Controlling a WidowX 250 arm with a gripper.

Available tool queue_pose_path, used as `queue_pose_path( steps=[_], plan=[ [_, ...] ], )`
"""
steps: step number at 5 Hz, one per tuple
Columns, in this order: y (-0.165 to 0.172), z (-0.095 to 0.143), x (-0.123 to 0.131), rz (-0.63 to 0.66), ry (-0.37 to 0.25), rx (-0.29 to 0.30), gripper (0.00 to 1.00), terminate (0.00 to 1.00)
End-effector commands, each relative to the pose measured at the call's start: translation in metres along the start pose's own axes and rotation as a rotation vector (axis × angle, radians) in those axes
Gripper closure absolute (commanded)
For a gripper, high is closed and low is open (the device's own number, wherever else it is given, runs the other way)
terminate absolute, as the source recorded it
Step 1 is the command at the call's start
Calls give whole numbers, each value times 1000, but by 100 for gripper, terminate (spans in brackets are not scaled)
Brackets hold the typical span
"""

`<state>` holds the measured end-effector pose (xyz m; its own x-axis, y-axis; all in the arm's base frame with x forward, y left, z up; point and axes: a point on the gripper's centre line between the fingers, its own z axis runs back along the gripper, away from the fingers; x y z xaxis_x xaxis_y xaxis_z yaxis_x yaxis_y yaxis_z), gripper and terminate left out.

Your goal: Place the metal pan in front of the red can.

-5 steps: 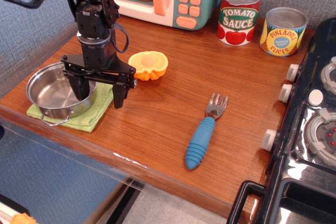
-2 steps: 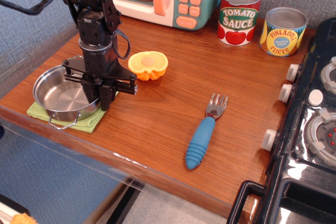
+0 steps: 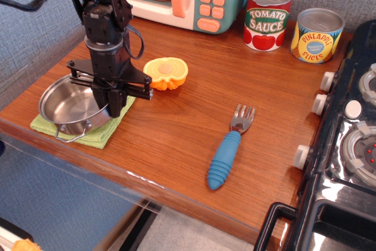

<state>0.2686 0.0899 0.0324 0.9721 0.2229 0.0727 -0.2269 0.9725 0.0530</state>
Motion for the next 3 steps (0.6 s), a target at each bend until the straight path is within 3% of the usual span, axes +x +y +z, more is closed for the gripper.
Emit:
queue_pose_path(
  steps=[1,3],
  plan=[
    [-47,60,12,-143,-94,-30,100,0],
    [-138,76,39,-370,-120,-42,100,0]
  ],
)
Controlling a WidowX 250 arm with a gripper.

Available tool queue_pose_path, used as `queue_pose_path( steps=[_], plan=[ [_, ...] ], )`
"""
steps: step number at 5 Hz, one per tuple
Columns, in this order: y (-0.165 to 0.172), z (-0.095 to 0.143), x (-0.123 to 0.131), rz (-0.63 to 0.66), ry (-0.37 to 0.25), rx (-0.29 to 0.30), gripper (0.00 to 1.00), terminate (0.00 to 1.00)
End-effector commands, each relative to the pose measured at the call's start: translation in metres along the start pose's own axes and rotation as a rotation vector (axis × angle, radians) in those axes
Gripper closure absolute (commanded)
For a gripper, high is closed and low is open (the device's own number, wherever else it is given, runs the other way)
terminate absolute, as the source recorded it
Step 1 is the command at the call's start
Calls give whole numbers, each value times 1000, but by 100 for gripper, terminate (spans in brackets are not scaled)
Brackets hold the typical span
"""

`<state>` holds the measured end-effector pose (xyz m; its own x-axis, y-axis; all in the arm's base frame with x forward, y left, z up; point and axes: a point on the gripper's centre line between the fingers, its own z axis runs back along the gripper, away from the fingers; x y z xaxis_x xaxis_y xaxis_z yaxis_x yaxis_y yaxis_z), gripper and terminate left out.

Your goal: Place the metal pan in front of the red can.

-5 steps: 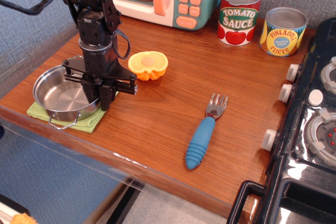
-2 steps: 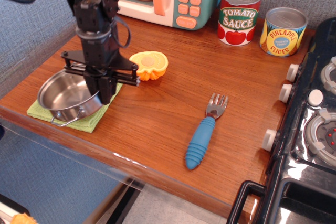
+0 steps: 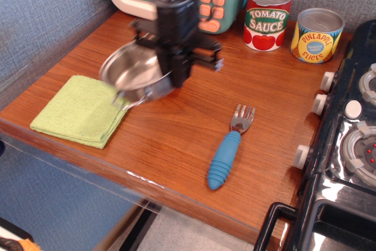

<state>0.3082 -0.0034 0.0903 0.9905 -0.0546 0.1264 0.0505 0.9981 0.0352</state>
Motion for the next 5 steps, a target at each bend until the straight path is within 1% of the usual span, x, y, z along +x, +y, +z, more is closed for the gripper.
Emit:
queue_pose_path(
  steps=[1,2,3,5],
  plan=[
    [-56,-9,55,-127,-35,17,100,0],
    [-62,-20,75,-130,-35,18,100,0],
    [-64,-27,86,-130,-34,43,100,0],
    [-62,-39,93,-126,-27,64,100,0]
  ],
)
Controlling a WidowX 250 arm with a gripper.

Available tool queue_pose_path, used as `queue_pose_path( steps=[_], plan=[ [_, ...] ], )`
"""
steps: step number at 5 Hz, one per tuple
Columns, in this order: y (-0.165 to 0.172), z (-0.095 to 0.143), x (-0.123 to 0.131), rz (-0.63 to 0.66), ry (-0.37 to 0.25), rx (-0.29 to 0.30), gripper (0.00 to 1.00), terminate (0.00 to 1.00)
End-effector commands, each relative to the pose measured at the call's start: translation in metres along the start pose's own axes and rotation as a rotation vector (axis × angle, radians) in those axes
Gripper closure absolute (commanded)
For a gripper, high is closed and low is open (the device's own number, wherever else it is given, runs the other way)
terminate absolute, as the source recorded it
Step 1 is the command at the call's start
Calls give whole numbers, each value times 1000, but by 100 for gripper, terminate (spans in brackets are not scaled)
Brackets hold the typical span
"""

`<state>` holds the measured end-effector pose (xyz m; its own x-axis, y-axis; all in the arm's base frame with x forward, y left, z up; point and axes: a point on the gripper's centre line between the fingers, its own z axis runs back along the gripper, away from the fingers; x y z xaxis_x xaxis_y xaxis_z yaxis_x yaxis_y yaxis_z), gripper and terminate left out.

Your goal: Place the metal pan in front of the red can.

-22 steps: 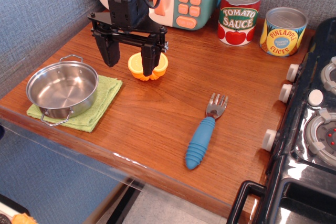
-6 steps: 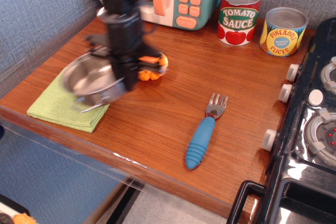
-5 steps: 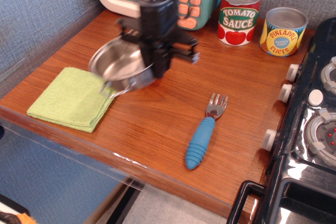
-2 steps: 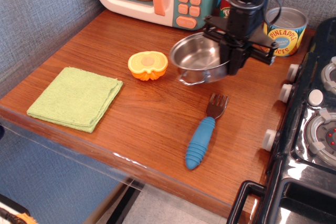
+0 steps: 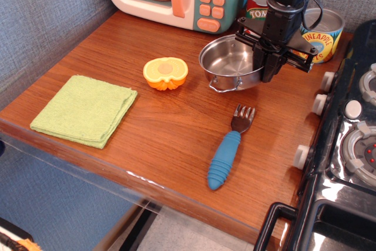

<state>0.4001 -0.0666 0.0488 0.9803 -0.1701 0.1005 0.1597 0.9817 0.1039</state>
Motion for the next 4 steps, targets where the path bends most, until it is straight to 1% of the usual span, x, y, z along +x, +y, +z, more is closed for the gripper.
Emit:
queue_pose_path(
  steps=[1,2,3,4],
  plan=[
    [-1,2,-1,1,-12,15,100,0],
    [0,-9,-7,43,51,25,0,0],
    [2,-9,-10,67,69,-1,0,0],
    [5,-4,-11,78,63,-15,0,0]
  ],
)
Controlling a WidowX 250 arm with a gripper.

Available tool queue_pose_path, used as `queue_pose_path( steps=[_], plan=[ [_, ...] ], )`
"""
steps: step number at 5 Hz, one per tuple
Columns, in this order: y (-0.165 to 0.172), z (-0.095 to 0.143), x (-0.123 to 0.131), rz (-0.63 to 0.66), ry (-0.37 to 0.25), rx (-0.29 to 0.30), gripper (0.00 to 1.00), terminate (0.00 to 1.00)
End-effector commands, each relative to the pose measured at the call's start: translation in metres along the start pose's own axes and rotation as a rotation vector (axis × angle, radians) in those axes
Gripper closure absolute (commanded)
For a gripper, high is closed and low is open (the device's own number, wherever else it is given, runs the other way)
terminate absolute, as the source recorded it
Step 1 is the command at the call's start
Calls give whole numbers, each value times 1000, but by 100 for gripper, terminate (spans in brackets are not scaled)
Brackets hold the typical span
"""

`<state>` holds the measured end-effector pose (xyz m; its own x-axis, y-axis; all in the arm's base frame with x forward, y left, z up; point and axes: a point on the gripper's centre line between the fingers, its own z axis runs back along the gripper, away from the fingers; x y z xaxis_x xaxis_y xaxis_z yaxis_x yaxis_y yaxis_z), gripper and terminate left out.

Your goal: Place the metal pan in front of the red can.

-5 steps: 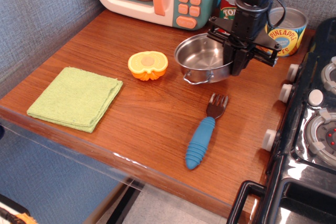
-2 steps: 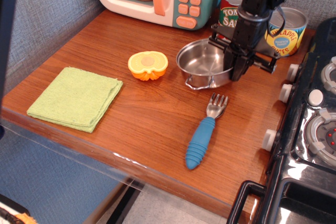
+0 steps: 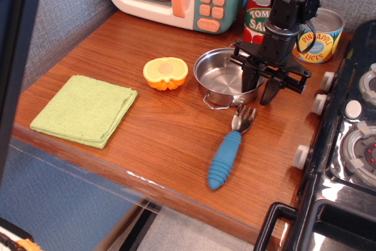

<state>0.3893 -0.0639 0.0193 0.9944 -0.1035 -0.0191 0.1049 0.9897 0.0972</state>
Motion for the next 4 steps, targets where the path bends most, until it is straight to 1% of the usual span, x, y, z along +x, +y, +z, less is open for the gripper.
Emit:
queue_pose_path(
  steps=[1,2,3,4],
  plan=[
    [13,42,-5,34,-98,-40,0,0],
    [21,79,-24,53,-187,-99,0,0],
    [34,107,-53,76,-246,-120,0,0],
    [48,112,-78,96,-255,-95,0,0]
  ],
)
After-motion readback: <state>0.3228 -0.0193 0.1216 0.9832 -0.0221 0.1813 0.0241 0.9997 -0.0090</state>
